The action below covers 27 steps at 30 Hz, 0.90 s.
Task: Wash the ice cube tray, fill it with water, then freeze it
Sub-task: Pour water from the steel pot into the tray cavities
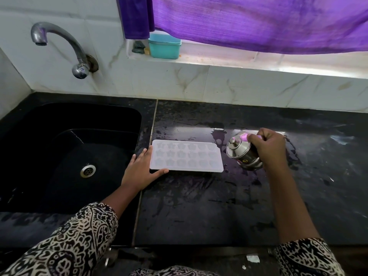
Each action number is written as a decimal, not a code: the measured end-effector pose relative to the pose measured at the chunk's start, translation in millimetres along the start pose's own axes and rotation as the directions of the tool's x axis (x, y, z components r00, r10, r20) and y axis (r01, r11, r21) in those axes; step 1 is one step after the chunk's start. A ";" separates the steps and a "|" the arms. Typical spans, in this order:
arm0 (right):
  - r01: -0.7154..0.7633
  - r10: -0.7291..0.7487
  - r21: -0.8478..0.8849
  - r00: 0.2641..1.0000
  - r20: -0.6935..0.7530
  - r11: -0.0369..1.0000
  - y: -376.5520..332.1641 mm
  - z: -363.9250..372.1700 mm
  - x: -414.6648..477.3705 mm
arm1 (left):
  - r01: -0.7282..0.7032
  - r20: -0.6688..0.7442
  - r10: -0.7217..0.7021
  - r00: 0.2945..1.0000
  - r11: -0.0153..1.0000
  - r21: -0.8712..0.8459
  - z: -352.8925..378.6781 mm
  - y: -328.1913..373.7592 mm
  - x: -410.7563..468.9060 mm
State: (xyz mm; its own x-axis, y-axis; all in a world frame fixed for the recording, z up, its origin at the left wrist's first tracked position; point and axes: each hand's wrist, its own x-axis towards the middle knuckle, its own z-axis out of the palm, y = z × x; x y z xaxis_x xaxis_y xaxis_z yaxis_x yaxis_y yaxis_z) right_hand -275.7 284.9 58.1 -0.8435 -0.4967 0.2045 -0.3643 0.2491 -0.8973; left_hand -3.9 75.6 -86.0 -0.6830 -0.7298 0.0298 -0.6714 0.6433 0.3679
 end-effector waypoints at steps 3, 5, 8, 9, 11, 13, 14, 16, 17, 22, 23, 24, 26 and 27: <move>0.045 -0.045 -0.024 0.999 0.015 0.999 -1.3 0.1 -0.1 | 0.004 0.000 -0.004 1.000 1.000 -0.008 -0.1 0.3 0.7; 0.063 -0.062 -0.032 0.998 0.021 0.998 -2.2 -0.1 0.5 | 0.004 -0.003 -0.004 1.000 1.000 -0.008 0.2 0.2 1.3; 0.074 -0.073 -0.050 0.997 0.028 0.996 -4.0 -0.6 2.2 | 0.003 -0.002 -0.003 1.000 1.000 -0.006 1.4 -1.2 1.4; 0.084 -0.082 -0.062 0.996 0.029 0.995 -4.7 -0.9 2.8 | 0.002 -0.002 -0.002 1.000 1.000 -0.005 2.0 -1.5 1.5; 0.109 -0.107 -0.081 0.994 0.028 0.991 -6.6 -1.2 3.6 | 0.000 -0.004 0.000 1.000 1.000 -0.003 2.8 -2.2 1.5; 0.129 -0.127 -0.088 0.992 0.023 0.988 -8.3 -1.5 4.3 | -0.001 -0.006 0.001 1.000 1.000 -0.002 3.2 -2.5 1.5; 0.133 -0.131 -0.089 0.991 0.023 0.987 -8.9 -1.7 4.6 | -0.001 -0.006 0.001 1.000 1.000 -0.002 3.2 -2.6 1.4; 0.132 -0.130 -0.086 0.991 0.028 0.988 -9.8 -2.2 5.3 | 0.000 -0.006 0.000 1.000 1.000 0.001 2.8 -2.1 1.5; 0.135 -0.133 -0.081 0.991 0.031 0.988 -10.0 -2.4 5.8 | 0.001 -0.005 -0.001 1.000 1.000 0.002 2.5 -1.7 1.5; 0.149 -0.147 -0.079 0.989 0.034 0.986 -11.1 -1.9 6.5 | 0.001 -0.004 -0.001 1.000 1.000 0.001 1.0 -0.3 1.0; 0.150 -0.147 -0.084 0.988 0.034 0.985 -11.0 -2.0 6.5 | 0.001 -0.002 -0.001 1.000 1.000 0.001 0.9 -0.1 0.7; 0.149 -0.147 -0.088 0.989 0.035 0.985 -11.0 -1.9 6.6 | 0.002 -0.001 -0.002 1.000 1.000 0.001 0.8 0.1 0.6; 0.147 -0.144 -0.088 0.989 0.038 0.985 -10.8 -1.9 6.8 | 0.003 -0.001 -0.003 1.000 1.000 -0.001 0.6 0.3 0.7; 0.147 -0.144 -0.087 0.989 0.039 0.985 -10.7 -1.9 6.8 | 0.004 -0.001 -0.004 1.000 1.000 -0.001 0.5 0.3 0.7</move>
State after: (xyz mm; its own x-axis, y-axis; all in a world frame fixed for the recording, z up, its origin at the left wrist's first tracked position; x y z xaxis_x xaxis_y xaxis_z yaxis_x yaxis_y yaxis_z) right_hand -278.3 280.4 69.9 -0.7662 -0.5594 0.3164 -0.5173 0.2446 -0.8201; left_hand -4.7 75.4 -86.4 -0.6801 -0.7325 0.0291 -0.6738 0.6402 0.3689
